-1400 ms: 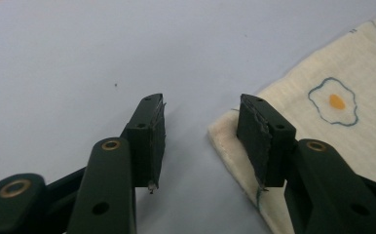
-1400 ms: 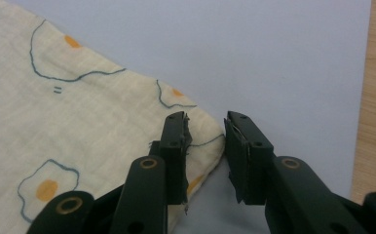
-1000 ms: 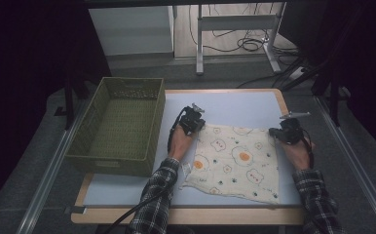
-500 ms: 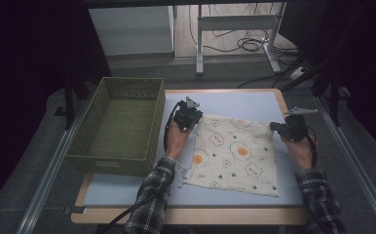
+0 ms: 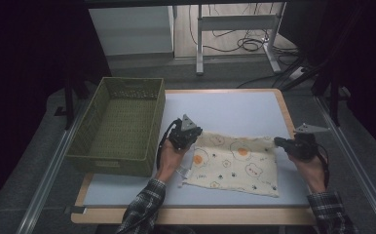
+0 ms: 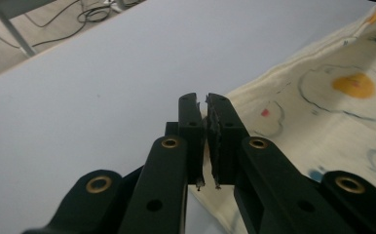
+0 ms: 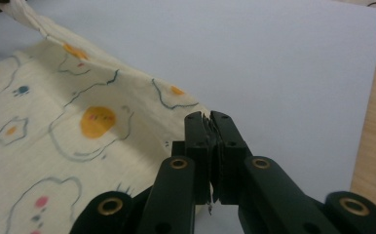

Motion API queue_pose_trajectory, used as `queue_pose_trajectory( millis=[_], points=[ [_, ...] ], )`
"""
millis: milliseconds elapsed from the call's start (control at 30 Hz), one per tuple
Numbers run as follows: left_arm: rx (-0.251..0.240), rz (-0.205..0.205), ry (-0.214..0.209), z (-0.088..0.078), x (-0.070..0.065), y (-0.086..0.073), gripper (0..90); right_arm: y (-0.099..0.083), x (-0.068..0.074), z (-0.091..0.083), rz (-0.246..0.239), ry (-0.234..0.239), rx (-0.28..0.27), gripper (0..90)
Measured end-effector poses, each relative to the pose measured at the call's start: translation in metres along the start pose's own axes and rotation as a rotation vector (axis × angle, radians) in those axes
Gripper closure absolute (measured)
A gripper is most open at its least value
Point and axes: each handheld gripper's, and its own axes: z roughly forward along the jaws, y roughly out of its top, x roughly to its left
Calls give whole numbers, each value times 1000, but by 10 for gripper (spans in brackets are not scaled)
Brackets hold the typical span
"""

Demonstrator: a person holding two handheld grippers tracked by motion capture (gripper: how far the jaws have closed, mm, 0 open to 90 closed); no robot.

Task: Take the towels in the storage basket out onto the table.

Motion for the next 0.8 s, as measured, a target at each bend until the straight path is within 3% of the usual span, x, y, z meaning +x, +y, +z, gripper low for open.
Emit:
queue_pose_trajectory(
  millis=[500,800],
  points=[
    [-13,33,-63,-33,-32,-39,853,-45,40,-40,-26,67,9,868],
    [-2,36,-91,-48,-44,-59,851,-65,62,-52,-61,95,33,867]
  ],
)
